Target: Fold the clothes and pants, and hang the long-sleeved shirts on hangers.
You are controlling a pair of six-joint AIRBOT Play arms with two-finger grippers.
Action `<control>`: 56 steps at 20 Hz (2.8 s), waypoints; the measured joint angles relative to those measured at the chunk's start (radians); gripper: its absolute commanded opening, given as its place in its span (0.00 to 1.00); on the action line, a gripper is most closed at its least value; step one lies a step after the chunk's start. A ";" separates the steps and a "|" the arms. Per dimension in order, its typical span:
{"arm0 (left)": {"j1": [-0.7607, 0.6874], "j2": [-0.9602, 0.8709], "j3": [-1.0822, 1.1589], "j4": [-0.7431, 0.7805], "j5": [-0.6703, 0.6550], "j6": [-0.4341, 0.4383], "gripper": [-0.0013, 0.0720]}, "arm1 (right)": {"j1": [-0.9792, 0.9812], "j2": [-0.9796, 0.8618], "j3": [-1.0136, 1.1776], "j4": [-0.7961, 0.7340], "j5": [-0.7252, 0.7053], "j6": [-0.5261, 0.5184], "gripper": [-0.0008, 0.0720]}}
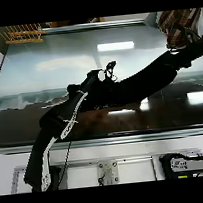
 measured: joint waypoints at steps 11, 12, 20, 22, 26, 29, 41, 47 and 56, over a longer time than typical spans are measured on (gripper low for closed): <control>0.047 0.032 -0.009 0.002 -0.034 0.017 0.03 | 0.207 0.002 0.135 -0.006 0.023 0.104 0.03; 0.067 0.048 -0.010 0.004 -0.035 0.020 0.03 | 0.228 0.002 0.138 -0.005 0.022 0.113 0.03; 0.326 0.238 -0.009 0.006 -0.072 0.071 0.03 | 0.416 -0.040 0.145 0.089 -0.095 0.205 0.03; 0.397 0.290 -0.009 0.007 -0.087 0.087 0.03 | 0.474 -0.077 0.145 0.126 -0.149 0.228 0.03; 0.530 0.386 -0.009 0.006 -0.125 0.106 0.03 | 0.600 -0.186 0.145 0.199 -0.285 0.262 0.03; 0.617 0.444 -0.009 0.006 -0.160 0.114 0.03 | 0.701 -0.296 0.145 0.246 -0.429 0.273 0.41; 0.710 0.606 -0.086 0.055 -0.224 0.122 0.03 | 0.718 -0.334 0.048 0.422 -0.686 0.078 0.94; 0.599 0.781 -0.420 0.084 -0.119 0.141 0.03 | 0.387 -0.116 -0.351 0.248 -0.533 0.054 0.95; 0.446 0.868 -0.645 0.091 -0.046 0.159 0.03 | 0.179 -0.258 -0.552 0.605 -0.502 -0.140 0.94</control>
